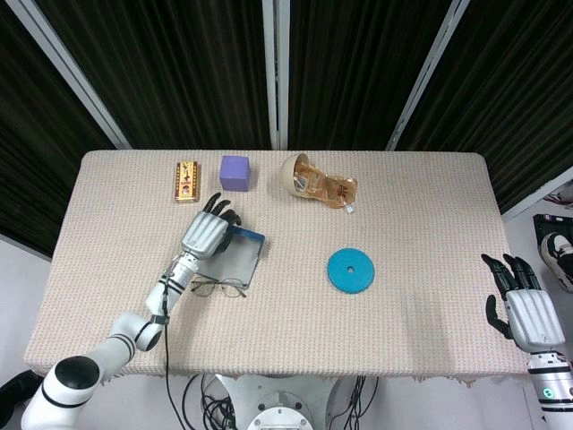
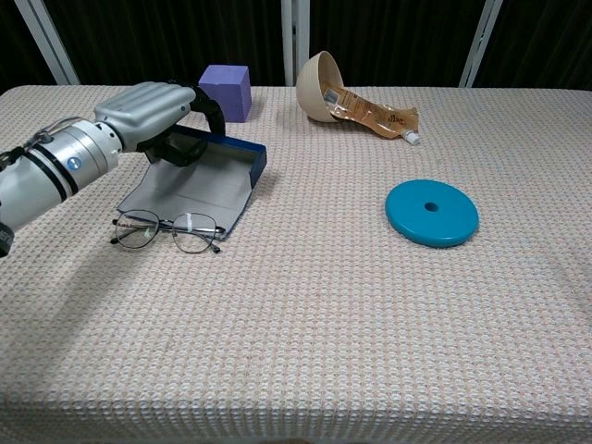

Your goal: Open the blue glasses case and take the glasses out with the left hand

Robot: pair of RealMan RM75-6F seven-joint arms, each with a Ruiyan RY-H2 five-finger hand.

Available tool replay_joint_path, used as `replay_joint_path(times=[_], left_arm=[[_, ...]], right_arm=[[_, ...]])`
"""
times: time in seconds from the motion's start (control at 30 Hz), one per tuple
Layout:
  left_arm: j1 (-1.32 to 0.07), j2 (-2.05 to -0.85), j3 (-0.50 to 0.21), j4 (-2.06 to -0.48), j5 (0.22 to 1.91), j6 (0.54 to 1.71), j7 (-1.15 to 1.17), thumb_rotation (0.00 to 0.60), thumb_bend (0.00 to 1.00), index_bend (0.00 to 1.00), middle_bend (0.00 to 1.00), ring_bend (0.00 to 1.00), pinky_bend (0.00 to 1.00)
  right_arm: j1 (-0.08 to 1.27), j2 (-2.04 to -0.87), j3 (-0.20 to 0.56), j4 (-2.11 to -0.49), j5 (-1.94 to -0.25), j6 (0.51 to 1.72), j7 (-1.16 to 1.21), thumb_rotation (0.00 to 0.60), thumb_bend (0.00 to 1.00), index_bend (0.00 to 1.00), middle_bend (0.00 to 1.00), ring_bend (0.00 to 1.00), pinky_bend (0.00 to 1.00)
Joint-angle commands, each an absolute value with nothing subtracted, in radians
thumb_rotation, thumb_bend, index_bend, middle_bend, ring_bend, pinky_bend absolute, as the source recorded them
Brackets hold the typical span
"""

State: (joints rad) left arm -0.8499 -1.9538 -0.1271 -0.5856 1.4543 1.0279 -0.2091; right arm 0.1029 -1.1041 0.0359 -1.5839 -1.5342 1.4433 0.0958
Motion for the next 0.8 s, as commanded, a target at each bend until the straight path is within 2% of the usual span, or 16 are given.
replay_joint_path(times=[0.03,0.1,0.23,0.37,0.5,0.63,0.8], left_arm=[[-0.852,-1.880,-0.171,-0.730,1.391,0.970,-0.155,0.600,0.39,0.13,0.21,0.04,0.00],[-0.838,-1.845,-0.181,-0.806,1.378,0.982,-0.135,0.600,0.35,0.10,0.19,0.03,0.00],[-0.789,-1.743,-0.176,-1.010,1.362,1.017,-0.059,0.600,0.35,0.10,0.18,0.03,0.00],[-0.731,-1.633,-0.149,-1.245,1.326,1.031,0.061,0.600,0.35,0.21,0.18,0.03,0.00],[-0.681,-1.567,-0.097,-1.416,1.286,1.035,0.198,0.600,0.39,0.33,0.18,0.03,0.00],[-0.651,-1.547,-0.068,-1.512,1.220,1.029,0.299,0.600,0.40,0.34,0.18,0.03,0.00],[-0.638,-1.560,-0.063,-1.546,1.153,1.033,0.383,0.600,0.40,0.35,0.18,0.03,0.00]], right_arm=[[0.103,-1.104,0.036,-1.583,-1.536,1.444,0.098,0.600,0.66,0.00,0.16,0.00,0.00],[0.104,-1.105,0.036,-1.580,-1.539,1.444,0.100,0.600,0.66,0.00,0.16,0.00,0.00],[0.108,-1.108,0.037,-1.571,-1.544,1.442,0.109,0.600,0.66,0.00,0.16,0.00,0.00],[0.113,-1.112,0.036,-1.562,-1.553,1.442,0.117,0.600,0.66,0.00,0.16,0.00,0.00],[0.123,-1.119,0.036,-1.551,-1.562,1.433,0.126,0.600,0.66,0.00,0.16,0.00,0.00],[0.128,-1.124,0.036,-1.539,-1.566,1.429,0.137,0.600,0.66,0.00,0.16,0.00,0.00],[0.132,-1.126,0.035,-1.530,-1.570,1.427,0.147,0.600,0.66,0.00,0.16,0.00,0.00]])
